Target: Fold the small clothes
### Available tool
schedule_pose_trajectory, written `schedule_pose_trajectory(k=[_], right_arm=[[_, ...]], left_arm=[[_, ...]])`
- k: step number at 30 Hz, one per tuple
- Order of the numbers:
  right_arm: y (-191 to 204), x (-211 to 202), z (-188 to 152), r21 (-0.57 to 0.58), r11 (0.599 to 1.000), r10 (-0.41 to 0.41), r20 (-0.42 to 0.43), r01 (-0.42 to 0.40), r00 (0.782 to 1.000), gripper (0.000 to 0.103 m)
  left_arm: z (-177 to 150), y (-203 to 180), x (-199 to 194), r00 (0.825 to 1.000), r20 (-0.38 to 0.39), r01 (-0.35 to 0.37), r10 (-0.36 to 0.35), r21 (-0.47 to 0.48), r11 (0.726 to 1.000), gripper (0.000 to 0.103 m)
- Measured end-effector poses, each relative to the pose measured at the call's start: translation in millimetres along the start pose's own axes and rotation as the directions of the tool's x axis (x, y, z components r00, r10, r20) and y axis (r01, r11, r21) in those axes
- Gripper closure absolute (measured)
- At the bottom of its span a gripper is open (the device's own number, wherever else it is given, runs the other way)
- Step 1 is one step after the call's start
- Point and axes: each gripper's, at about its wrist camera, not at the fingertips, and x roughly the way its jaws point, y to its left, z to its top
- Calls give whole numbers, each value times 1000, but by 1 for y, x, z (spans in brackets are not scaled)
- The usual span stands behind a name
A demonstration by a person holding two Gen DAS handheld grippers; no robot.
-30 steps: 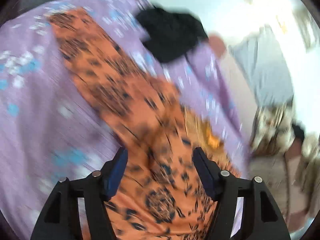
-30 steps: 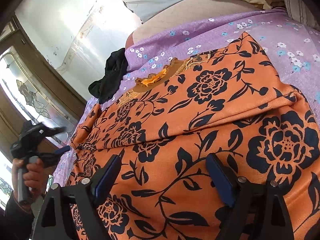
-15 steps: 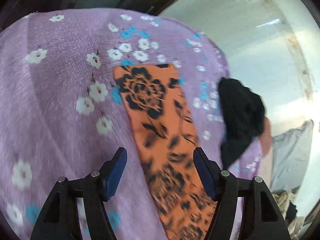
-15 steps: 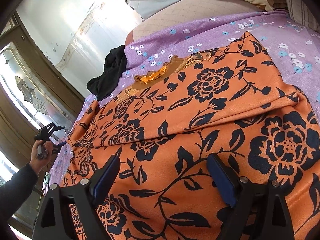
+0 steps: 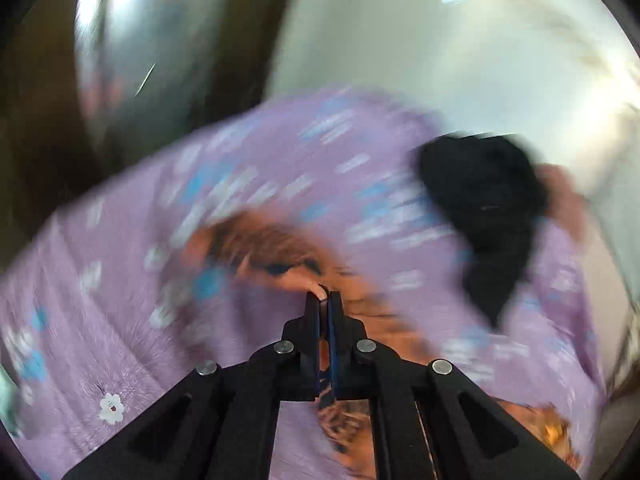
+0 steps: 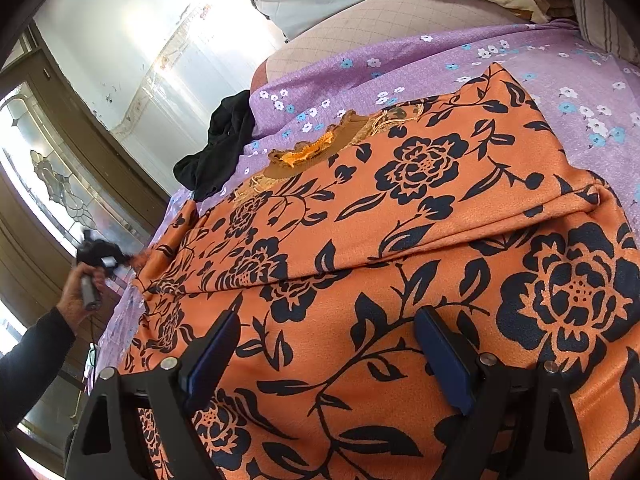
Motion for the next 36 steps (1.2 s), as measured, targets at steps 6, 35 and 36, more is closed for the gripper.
schedule_pose_trajectory(k=[6,35,36], right_arm=[[-1,-2,0,3,1000,8,8,-8,1000,12],[4,-24,110,178,967,189,-10,-184,982,11],[-4,-10,120,184,972,157,-48,-146,986,11]], left_arm=[[-44,-168,-141,914,116,334,-389,330,883,100],[-233,-134,-10,960,-278,140,-26,401,905,32],[-235,-135,-9,963,-269,139,-27,406,903,32]])
